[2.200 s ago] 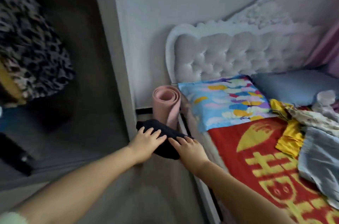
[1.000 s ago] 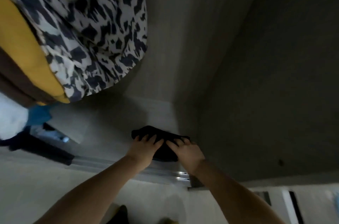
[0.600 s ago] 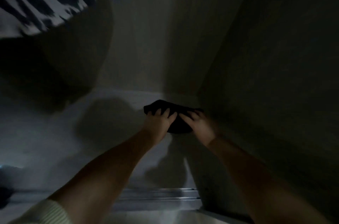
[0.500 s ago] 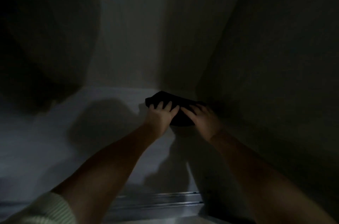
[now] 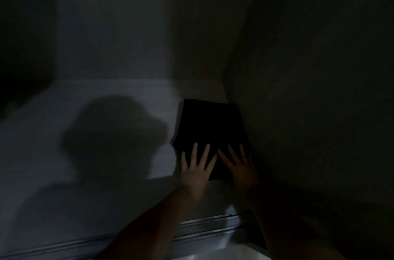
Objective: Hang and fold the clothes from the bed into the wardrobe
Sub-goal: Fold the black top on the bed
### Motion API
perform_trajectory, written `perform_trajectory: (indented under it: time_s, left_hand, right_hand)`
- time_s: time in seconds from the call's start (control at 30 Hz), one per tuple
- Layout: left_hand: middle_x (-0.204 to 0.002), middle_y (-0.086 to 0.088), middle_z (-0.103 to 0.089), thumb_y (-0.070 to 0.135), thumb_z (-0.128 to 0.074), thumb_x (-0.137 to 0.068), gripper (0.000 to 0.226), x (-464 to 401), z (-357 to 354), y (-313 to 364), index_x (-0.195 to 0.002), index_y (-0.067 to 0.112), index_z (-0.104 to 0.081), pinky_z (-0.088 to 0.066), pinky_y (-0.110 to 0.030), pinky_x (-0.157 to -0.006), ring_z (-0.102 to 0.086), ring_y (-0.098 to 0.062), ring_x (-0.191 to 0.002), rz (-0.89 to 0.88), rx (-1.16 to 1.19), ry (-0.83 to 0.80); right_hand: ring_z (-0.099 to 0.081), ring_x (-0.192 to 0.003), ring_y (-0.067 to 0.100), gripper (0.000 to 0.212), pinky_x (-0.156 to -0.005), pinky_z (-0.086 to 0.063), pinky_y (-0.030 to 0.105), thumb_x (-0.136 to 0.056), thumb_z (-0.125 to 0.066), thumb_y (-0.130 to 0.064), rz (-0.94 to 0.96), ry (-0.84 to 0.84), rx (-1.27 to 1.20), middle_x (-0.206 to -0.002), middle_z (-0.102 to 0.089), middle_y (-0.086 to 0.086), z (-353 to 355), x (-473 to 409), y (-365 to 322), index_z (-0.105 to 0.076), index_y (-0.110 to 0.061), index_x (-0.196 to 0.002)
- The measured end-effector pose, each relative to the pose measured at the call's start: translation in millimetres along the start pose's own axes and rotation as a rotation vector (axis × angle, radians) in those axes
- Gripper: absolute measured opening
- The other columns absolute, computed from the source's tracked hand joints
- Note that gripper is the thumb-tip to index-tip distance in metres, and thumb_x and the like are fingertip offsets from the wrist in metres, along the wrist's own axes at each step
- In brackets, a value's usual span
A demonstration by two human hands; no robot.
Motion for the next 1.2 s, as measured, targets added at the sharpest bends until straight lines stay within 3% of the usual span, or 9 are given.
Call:
perform_trajectory:
  time_s: [0.1, 0.2, 0.33, 0.4, 0.53, 0.63, 0.8, 0.93, 1.2]
  left_hand:
    - [-0.144, 0.002, 0.044, 0.030, -0.053, -0.086, 0.096, 7, -14, 3, -0.147, 0.033, 0.019, 0.019, -0.059, -0.107, 0.039, -0.036, -0.133, -0.038, 0.078, 0.001]
    - [-0.142, 0.003, 0.045, 0.038, -0.050, -0.086, 0.090, 4, -17, 0, -0.149, 0.035, 0.014, 0.021, -0.057, -0.106, 0.043, -0.034, -0.130, -0.061, 0.125, -0.031]
    - [-0.153, 0.004, 0.034, 0.042, -0.048, -0.091, 0.081, -12, 4, -5, -0.151, 0.036, 0.006, 0.010, -0.059, -0.111, 0.032, -0.032, -0.139, -0.047, 0.164, -0.255]
    - [-0.158, 0.001, 0.021, 0.045, -0.044, -0.095, 0.072, -16, 31, -12, -0.152, 0.034, -0.002, -0.003, -0.057, -0.116, 0.018, -0.032, -0.145, -0.057, 0.208, -0.321]
    - [-0.156, -0.012, -0.021, 0.039, -0.044, -0.096, 0.065, 5, 100, -27, -0.152, 0.025, -0.015, -0.034, -0.045, -0.109, -0.028, -0.036, -0.138, -0.016, 0.305, -0.147]
    - [-0.138, -0.016, -0.044, 0.034, -0.047, -0.095, 0.059, 34, 161, -24, -0.149, 0.020, -0.027, -0.044, -0.041, -0.097, -0.048, -0.036, -0.121, 0.021, 0.344, -0.009]
    - [-0.128, -0.013, -0.054, 0.034, -0.049, -0.093, 0.049, 91, 284, -12, -0.139, 0.019, -0.042, -0.049, -0.041, -0.088, -0.056, -0.033, -0.110, 0.061, 0.389, 0.148]
    - [-0.124, -0.011, -0.057, 0.034, -0.051, -0.092, 0.048, 144, 388, -3, -0.137, 0.018, -0.044, -0.051, -0.042, -0.086, -0.058, -0.031, -0.107, 0.050, 0.421, 0.204]
    - [-0.118, -0.010, -0.061, 0.031, -0.049, -0.094, 0.048, 243, 556, 5, -0.140, 0.020, -0.041, -0.050, -0.039, -0.085, -0.060, -0.030, -0.104, 0.029, 0.378, 0.266]
  right_hand:
    - [0.033, -0.134, 0.037, 0.087, -0.116, 0.003, 0.054, -0.095, -0.044, -0.017, 0.029, -0.028, 0.012, -0.154, 0.031, 0.004, -15, 2, 5, 0.028, -0.034, -0.141]
    - [0.036, -0.131, 0.034, 0.084, -0.116, 0.005, 0.055, -0.096, -0.042, -0.035, 0.027, -0.035, 0.032, -0.154, 0.032, 0.005, -21, 1, 6, 0.030, -0.034, -0.139]
    - [0.023, -0.142, 0.035, 0.101, -0.116, -0.002, 0.057, -0.089, -0.061, -0.028, 0.037, -0.212, 0.087, -0.156, 0.027, 0.004, 2, -4, 6, 0.020, -0.033, -0.148]
    - [0.009, -0.147, 0.035, 0.095, -0.116, -0.007, 0.054, -0.090, -0.061, -0.022, 0.047, -0.281, 0.105, -0.160, 0.016, 0.003, 27, -4, 8, 0.010, -0.030, -0.152]
    - [-0.033, -0.138, 0.032, 0.061, -0.110, -0.032, 0.045, -0.098, -0.047, -0.023, 0.040, -0.222, -0.058, -0.154, -0.026, 0.012, 98, 14, 6, -0.018, -0.023, -0.153]
    - [-0.047, -0.125, 0.032, 0.051, -0.102, -0.041, 0.042, -0.099, -0.045, -0.025, 0.036, -0.141, -0.105, -0.142, -0.043, 0.012, 157, 47, 0, -0.032, -0.019, -0.147]
    - [-0.059, -0.108, 0.030, 0.033, -0.087, -0.047, 0.034, -0.100, -0.042, -0.023, 0.043, 0.005, -0.172, -0.122, -0.060, 0.015, 276, 117, -15, -0.050, -0.008, -0.127]
    - [-0.060, -0.106, 0.030, 0.032, -0.083, -0.047, 0.033, -0.099, -0.045, -0.029, 0.027, 0.088, -0.225, -0.116, -0.064, 0.015, 379, 183, -19, -0.057, -0.008, -0.120]
    - [-0.059, -0.111, 0.028, 0.038, -0.083, -0.046, 0.033, -0.096, -0.042, -0.039, -0.029, 0.202, -0.150, -0.121, -0.063, 0.008, 530, 295, -34, -0.056, -0.021, -0.127]
Point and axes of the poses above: each hand's wrist, its own x-axis away from the middle knuckle, its own z-axis out of the back of the hand, y = z × x, the point moved 1 cm from there along -x, towards the middle knuckle
